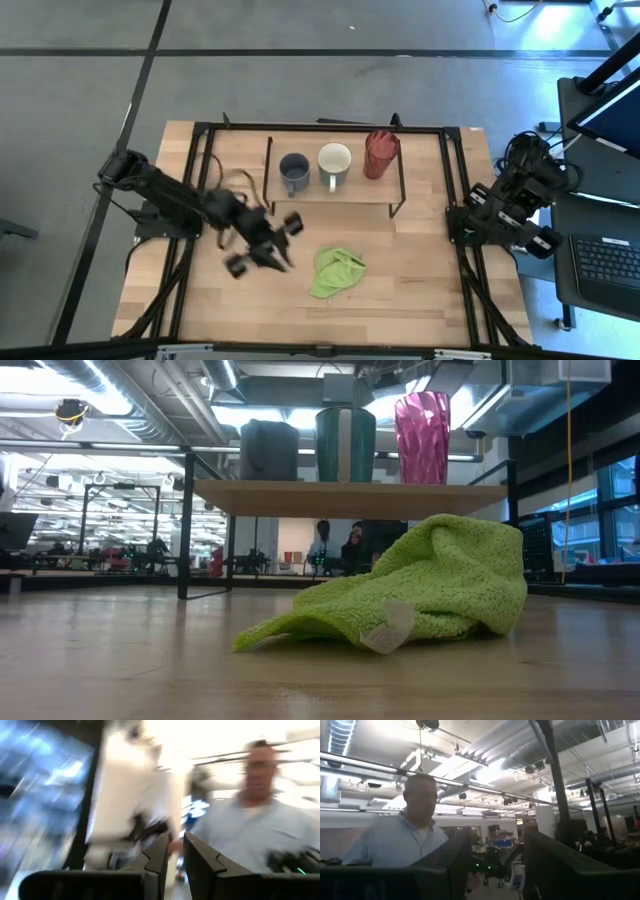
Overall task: Stack small to large cups/mugs on shelf
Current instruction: Return to Home Position
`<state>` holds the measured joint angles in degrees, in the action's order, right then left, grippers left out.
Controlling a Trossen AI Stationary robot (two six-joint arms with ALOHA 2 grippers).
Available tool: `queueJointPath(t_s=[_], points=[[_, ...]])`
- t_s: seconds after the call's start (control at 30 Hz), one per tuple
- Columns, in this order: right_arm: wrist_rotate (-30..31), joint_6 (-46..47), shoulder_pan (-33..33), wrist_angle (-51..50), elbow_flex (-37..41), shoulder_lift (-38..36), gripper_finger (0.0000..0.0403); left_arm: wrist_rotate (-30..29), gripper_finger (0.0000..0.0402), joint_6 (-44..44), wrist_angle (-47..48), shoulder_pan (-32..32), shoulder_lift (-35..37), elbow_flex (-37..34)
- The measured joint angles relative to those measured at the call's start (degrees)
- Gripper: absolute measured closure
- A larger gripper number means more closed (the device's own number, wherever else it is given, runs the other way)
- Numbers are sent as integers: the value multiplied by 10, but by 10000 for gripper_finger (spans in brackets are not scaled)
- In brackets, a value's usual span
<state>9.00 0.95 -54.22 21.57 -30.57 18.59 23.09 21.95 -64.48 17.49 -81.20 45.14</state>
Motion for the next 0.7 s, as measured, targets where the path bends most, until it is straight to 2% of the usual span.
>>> queueJointPath(t_s=[0.07,0.1,0.17,0.27,0.37,0.47,0.63,0.7], points=[[0,-5,0,1,0,0,221,75,346,-17,-33,-26,32,-17],[0,-9,0,1,0,1,221,86,346,-7,-17,-39,52,-29],[-1,-16,0,-2,0,3,221,71,346,15,71,-62,108,-62],[2,-12,0,-1,0,7,221,-11,346,15,171,-78,198,-104],[3,-8,0,-1,0,12,221,-137,347,-18,232,-68,306,-138],[27,-8,0,-1,0,13,221,-255,347,-43,345,-49,405,-154],[83,-34,0,-8,0,13,221,-409,347,-57,516,-6,507,-154],[89,-56,0,-22,0,10,221,-438,347,-72,531,3,539,-162]])
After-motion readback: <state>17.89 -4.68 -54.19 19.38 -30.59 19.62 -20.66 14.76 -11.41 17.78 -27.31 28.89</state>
